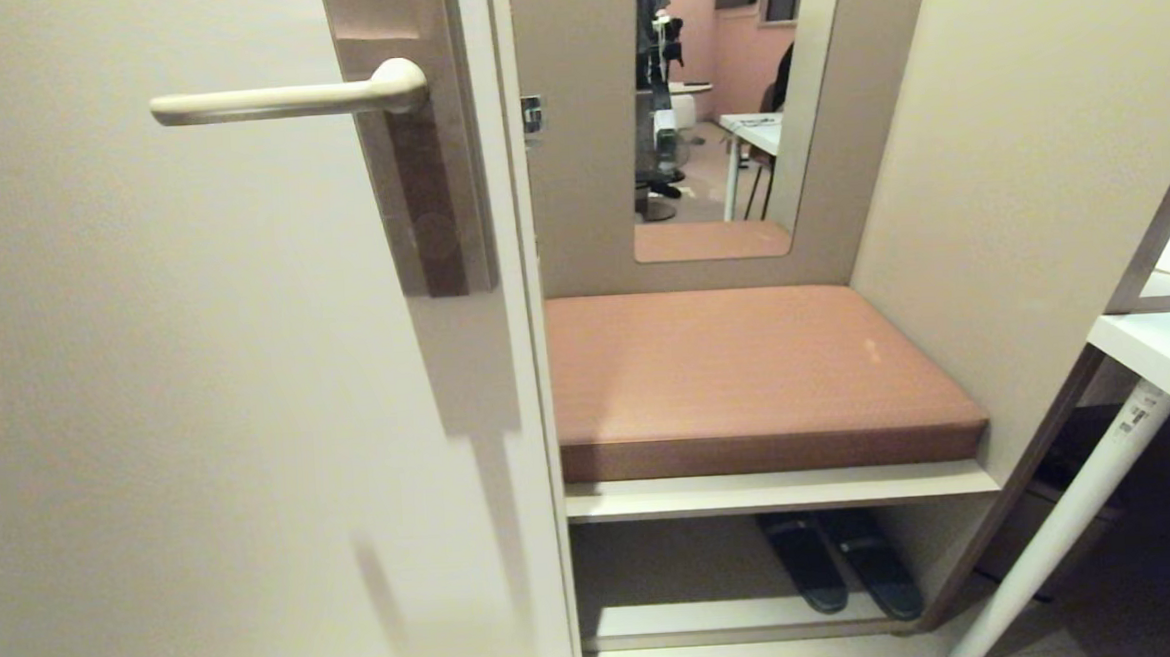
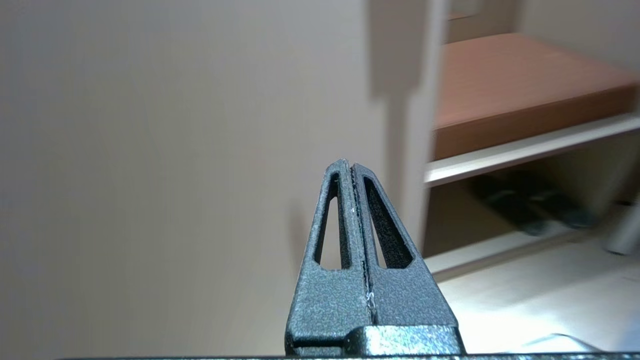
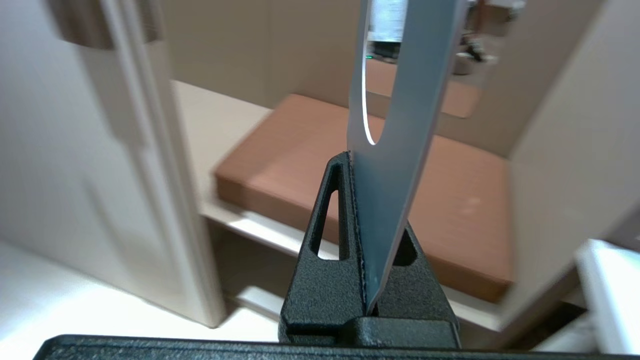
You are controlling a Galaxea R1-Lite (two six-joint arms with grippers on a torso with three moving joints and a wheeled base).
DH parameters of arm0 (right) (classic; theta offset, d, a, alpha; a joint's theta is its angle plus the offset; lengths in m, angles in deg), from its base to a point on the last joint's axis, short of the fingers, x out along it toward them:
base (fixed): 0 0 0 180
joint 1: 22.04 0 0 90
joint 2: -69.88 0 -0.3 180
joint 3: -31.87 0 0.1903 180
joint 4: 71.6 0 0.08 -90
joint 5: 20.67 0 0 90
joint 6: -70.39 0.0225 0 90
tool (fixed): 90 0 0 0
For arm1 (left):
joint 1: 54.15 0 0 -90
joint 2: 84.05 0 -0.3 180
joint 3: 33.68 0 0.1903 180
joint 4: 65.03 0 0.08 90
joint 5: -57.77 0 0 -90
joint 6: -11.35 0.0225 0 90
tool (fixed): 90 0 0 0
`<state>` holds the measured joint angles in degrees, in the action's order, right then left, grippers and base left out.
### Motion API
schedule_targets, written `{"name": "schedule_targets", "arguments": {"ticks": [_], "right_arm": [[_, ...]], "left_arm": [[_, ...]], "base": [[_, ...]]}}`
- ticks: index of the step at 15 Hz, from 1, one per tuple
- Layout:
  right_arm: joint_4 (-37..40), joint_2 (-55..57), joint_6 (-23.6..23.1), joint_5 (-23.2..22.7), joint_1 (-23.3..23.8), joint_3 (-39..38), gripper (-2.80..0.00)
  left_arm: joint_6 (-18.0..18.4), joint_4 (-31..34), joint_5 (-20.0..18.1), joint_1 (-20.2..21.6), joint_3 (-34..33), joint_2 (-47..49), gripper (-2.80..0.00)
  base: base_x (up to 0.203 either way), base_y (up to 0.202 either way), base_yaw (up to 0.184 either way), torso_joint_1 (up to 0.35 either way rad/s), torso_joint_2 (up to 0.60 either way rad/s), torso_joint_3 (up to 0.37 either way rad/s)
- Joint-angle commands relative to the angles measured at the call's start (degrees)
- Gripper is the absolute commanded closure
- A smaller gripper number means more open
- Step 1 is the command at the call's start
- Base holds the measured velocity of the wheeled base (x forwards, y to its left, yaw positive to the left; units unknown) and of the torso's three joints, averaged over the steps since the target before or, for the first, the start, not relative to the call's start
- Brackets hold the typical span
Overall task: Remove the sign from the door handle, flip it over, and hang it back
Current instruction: Hand it to the other hand
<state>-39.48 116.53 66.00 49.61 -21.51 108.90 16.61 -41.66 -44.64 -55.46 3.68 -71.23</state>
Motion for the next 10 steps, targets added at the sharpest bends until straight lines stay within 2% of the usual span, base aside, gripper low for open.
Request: {"name": "schedule_targets", "arguments": {"ticks": [1,4,8,10], "right_arm": [[0.0,-0.3,1.5,-1.7,0.0,-0.1,0.00],[0.0,-0.6,2.7,-5.1,0.0,-1.1,0.00],[0.0,0.0,2.6,-13.1,0.0,-1.3,0.00],[0.0,1.2,2.6,-17.9,0.0,-1.3,0.00]], "left_arm": [[-0.5,-0.3,-1.8,-2.2,4.9,9.4,0.00],[-3.3,-2.1,-5.0,-8.1,11.6,19.1,0.00],[-10.7,-7.3,-10.6,-19.8,19.3,30.7,0.00],[-12.0,-10.8,-11.6,-25.3,20.2,34.8,0.00]], "base": [[0.000,0.000,0.000,0.000,0.00,0.000],[0.000,0.000,0.000,0.000,0.00,0.000],[0.000,0.000,0.000,0.000,0.00,0.000],[0.000,0.000,0.000,0.000,0.00,0.000]]}}
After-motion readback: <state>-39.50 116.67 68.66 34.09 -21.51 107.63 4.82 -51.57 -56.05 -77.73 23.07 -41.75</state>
